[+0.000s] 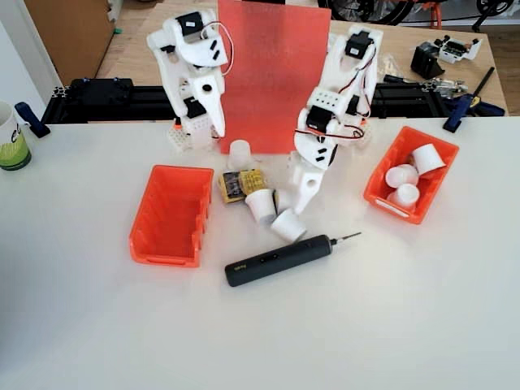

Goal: Sort the coffee pods, blue into left, red into right

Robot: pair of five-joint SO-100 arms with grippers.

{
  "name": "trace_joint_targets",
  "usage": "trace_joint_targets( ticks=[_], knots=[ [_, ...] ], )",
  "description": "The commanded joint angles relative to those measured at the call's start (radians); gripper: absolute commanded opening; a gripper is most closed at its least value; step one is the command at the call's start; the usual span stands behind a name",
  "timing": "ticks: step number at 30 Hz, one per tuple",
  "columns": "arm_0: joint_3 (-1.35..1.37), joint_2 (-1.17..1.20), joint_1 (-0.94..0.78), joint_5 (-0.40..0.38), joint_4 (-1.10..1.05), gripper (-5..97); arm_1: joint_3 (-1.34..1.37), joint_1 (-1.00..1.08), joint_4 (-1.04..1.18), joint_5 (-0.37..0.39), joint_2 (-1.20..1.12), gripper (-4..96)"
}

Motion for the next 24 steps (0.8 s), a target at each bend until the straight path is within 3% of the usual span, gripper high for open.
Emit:
trace_joint_targets(
  ticks=[1,9,11,15,18,22,24],
  knots=[
    [-0.038,-0.003,0.023,-0.008,0.029,13,-0.046,0.012,-0.008,-0.009,-0.002,33.4],
    [0.049,0.005,0.011,0.107,0.031,13,-0.086,0.015,0.048,-0.04,0.0,34.8],
    [0.087,-0.009,-0.067,0.252,-0.055,12,-0.127,0.014,0.106,-0.061,0.002,35.4],
    [0.215,-0.025,-0.166,0.342,-0.132,12,-0.253,0.002,0.29,-0.092,0.009,36.1],
    [0.247,-0.015,-0.259,0.494,-0.204,12,-0.331,-0.012,0.38,-0.115,0.014,35.8],
    [0.241,-0.02,-0.301,0.558,-0.074,15,-0.391,-0.025,0.403,-0.132,0.014,35.7],
    [0.215,-0.025,-0.308,0.638,-0.025,20,-0.399,-0.031,0.403,-0.129,0.014,36.2]
  ],
)
